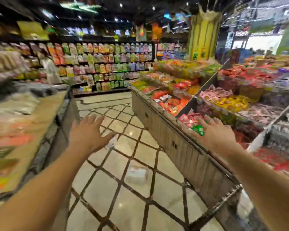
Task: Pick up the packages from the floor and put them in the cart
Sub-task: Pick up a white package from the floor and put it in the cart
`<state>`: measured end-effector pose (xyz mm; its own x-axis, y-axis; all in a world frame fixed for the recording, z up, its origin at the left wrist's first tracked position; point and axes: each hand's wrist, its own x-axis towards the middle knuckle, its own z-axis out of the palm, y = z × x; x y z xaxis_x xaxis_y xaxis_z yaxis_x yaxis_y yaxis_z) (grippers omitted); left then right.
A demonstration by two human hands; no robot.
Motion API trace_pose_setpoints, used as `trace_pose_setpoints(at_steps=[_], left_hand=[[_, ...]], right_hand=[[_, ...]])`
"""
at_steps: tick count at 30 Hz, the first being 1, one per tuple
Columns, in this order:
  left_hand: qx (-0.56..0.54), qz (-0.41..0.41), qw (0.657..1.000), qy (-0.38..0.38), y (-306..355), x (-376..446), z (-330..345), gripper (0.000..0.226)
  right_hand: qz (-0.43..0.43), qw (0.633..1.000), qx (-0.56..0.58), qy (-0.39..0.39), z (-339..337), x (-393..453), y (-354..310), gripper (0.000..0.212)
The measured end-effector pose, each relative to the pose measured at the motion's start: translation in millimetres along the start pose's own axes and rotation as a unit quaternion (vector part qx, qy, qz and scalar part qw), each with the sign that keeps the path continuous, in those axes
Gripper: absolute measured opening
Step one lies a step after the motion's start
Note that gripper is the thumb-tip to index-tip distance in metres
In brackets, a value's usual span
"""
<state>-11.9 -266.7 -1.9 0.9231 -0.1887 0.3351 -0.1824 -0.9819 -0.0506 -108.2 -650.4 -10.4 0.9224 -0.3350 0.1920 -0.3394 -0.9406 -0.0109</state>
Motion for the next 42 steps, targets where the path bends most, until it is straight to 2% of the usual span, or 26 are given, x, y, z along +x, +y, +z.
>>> trace_pose_setpoints(at_steps=[2,6,10,16,25,35,42], left_hand=[[-0.004,-0.030,1.000,-0.005,-45.6,12.3,2.5,0.097],[0.004,-0.084,0.996,-0.009,-113.8,40.6,9.1,0.100],[0.027,-0.117,0.993,0.007,-165.5,83.9,29.3,0.125],[0.044,-0.145,0.988,-0.004,-210.8,179.8,67.6,0.116],[0.021,-0.172,0.985,-0.013,-262.2,325.3,137.6,0.118],[0.032,-0.155,0.987,-0.019,-352.1,514.1,239.4,0.098],[0.006,-0.155,0.987,-0.030,-404.1,655.1,296.5,0.106]], right_hand=[[-0.028,1.000,-0.001,0.008,-0.3,28.7,-42.2,0.092],[-0.085,0.996,-0.023,0.008,3.1,91.2,-119.1,0.096],[-0.134,0.990,-0.004,0.048,15.3,160.5,-189.9,0.102],[-0.182,0.983,0.010,0.027,36.0,273.3,-281.6,0.097],[-0.199,0.980,0.026,0.012,80.9,435.1,-376.8,0.089],[-0.184,0.982,0.044,-0.015,146.9,603.1,-499.2,0.090],[-0.170,0.985,0.040,-0.014,171.4,720.6,-564.3,0.088]])
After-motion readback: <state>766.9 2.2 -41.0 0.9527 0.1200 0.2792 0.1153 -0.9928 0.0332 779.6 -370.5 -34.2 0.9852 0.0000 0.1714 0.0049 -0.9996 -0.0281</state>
